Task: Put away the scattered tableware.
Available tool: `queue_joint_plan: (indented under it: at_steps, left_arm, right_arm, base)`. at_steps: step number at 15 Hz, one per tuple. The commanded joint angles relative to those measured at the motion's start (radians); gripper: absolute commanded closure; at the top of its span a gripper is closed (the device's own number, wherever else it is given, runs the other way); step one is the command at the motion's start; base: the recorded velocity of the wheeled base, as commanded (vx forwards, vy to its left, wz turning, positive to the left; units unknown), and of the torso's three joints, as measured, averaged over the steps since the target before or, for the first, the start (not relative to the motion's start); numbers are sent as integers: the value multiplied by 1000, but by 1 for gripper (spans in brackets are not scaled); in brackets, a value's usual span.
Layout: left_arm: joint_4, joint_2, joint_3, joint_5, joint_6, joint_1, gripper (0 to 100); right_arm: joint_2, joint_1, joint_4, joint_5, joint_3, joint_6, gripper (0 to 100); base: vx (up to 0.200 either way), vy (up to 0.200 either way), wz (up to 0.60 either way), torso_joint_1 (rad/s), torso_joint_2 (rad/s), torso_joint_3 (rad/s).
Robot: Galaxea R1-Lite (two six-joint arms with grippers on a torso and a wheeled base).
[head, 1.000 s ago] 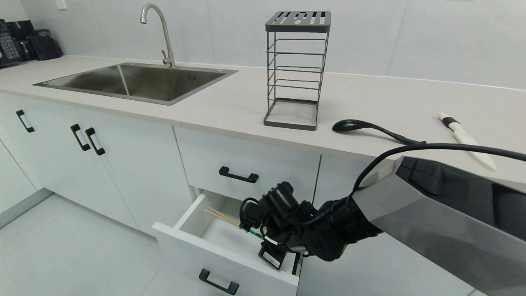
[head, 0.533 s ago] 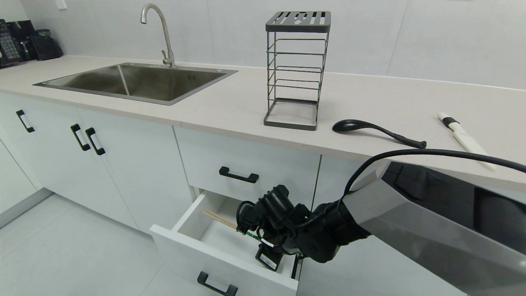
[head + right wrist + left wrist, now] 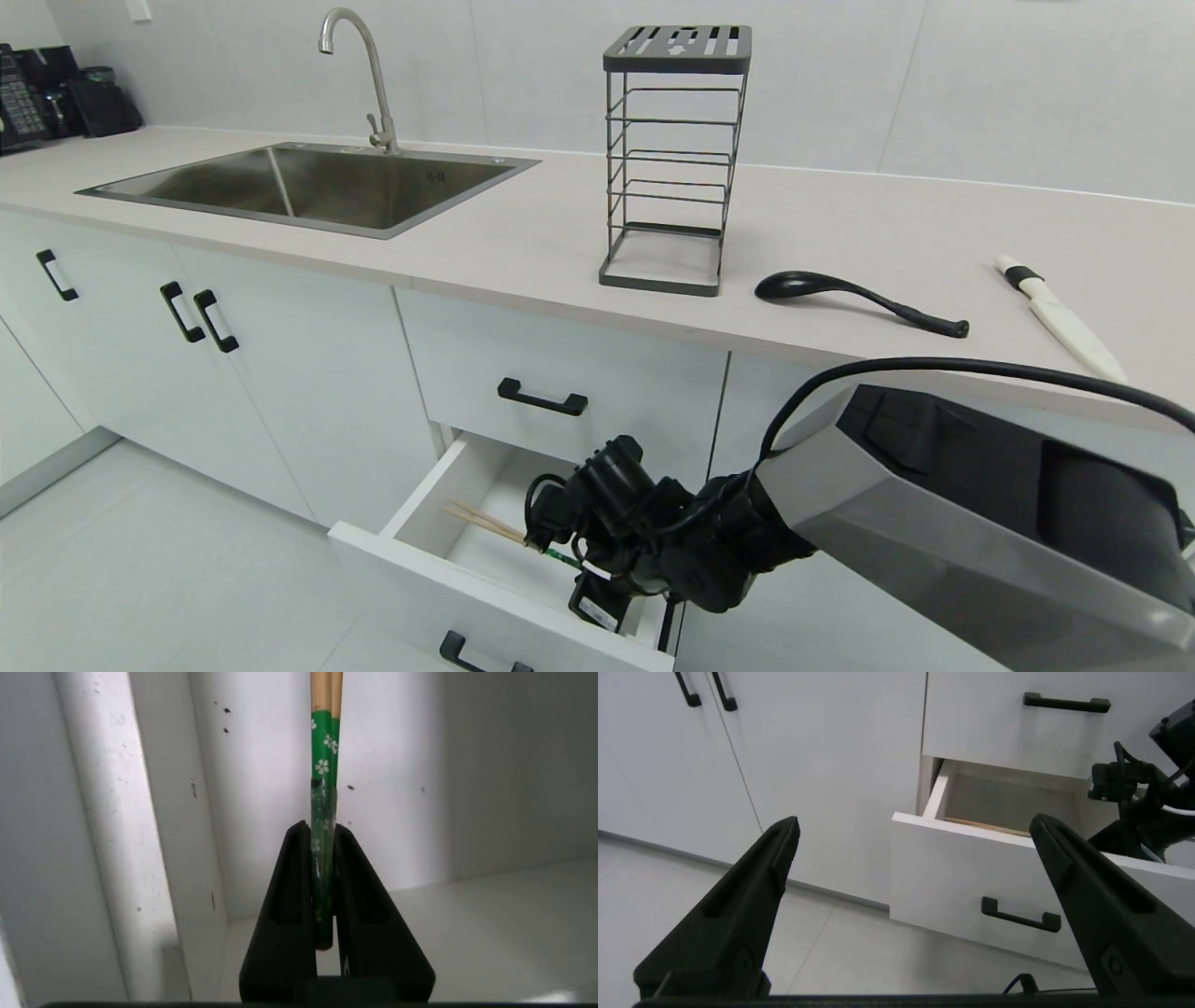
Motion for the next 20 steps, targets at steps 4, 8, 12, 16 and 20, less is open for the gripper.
queue_joint_plan:
  at_steps: [4,8,12,16,20]
  left_arm:
    - [0,1,0,0,0,2,0]
    - [0,1,0,0,0,0,0]
    - [0,1,0,0,0,0,0]
    - [0,1,0,0,0,0,0]
    - [0,1,0,0,0,0,0]
  right_arm:
    - [23,18,-3,30,-13,0,100]
    - [52,1,-1,26,-57,0,100]
    - [81,-7,28,25,-106,0,100]
    - [118,-7,37,23,-138,-8,100]
    - [127,-2,37,23,-154,-8,100]
  base:
    - [0,0,0,0,0,0]
    - [0,0,0,0,0,0]
    - [0,0,0,0,0,0]
    - [0,0,0,0,0,0]
    - [0,0,0,0,0,0]
